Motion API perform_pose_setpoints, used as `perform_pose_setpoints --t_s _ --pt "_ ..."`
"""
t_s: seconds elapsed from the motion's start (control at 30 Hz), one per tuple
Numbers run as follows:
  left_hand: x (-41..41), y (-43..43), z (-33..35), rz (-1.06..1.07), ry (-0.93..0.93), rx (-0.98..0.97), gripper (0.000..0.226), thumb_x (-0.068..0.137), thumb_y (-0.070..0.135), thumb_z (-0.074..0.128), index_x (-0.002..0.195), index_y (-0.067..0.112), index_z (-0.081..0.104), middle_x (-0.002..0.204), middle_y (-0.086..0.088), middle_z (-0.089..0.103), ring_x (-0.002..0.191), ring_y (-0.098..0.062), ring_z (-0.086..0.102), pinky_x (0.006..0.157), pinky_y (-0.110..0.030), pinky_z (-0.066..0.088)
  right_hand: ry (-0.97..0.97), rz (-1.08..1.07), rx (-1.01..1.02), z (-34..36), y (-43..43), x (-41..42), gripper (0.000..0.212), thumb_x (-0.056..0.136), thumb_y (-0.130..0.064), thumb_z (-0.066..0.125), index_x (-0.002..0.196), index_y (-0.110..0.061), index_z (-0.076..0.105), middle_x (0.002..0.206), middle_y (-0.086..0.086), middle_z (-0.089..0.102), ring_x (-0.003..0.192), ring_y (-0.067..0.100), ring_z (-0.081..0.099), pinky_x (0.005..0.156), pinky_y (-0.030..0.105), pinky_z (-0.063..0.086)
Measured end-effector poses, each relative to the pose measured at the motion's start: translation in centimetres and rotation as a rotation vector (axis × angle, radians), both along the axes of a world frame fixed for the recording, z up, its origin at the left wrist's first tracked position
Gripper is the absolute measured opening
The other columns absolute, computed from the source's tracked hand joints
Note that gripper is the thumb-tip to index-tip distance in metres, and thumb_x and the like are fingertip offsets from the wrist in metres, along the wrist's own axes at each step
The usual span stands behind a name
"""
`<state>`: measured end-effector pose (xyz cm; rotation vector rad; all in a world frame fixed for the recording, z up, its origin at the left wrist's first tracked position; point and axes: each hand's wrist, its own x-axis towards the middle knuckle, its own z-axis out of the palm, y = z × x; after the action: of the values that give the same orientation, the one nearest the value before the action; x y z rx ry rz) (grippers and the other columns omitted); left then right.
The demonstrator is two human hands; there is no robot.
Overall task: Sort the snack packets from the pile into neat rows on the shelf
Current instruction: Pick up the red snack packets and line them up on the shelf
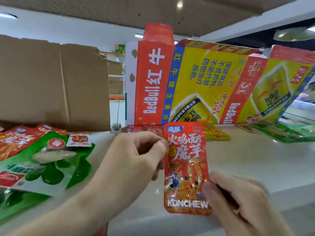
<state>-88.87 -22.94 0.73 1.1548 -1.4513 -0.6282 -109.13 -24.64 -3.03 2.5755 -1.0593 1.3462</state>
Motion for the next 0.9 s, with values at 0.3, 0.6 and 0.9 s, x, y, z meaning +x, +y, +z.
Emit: perform_pose_setpoints --t_s 0.3,0.6,0.9 --pt "-1.8 -7.8 4.0 0.203 -0.026 -0.051 0.032 0.095 0.019 0.062 0.067 0.005 0.066 0.055 -0.005 0.059 0.046 -0.010 0.049 0.049 -0.022 0.042 0.101 0.076 0.088 5.5 -9.7 -0.8 0.041 0.089 -0.029 0.049 0.054 -0.015 0.034 0.046 -0.001 0.032 0.047 0.017 0.031 0.047 0.034 0.027" --pt "-2.4 -16.9 5.3 0.550 -0.420 -0.226 0.036 0.098 0.013 0.054 0.064 0.000 0.056 0.057 -0.006 0.052 0.053 -0.015 0.042 0.049 -0.015 0.033 0.251 -0.012 0.237 10.3 -19.2 0.1 0.038 0.089 -0.017 0.054 0.054 -0.008 0.042 0.050 0.002 0.045 0.054 0.024 0.043 0.049 0.032 0.031" --pt "-2.4 -19.8 -1.0 0.494 -0.887 0.133 0.025 0.095 0.025 0.048 0.076 0.016 0.061 0.089 -0.010 0.064 0.081 -0.033 0.059 0.068 -0.033 0.047 0.465 -0.105 0.217 3.6 -20.3 0.7 0.030 0.088 -0.030 0.049 0.065 -0.011 0.045 0.071 0.007 0.046 0.076 0.032 0.050 0.065 0.033 0.038"
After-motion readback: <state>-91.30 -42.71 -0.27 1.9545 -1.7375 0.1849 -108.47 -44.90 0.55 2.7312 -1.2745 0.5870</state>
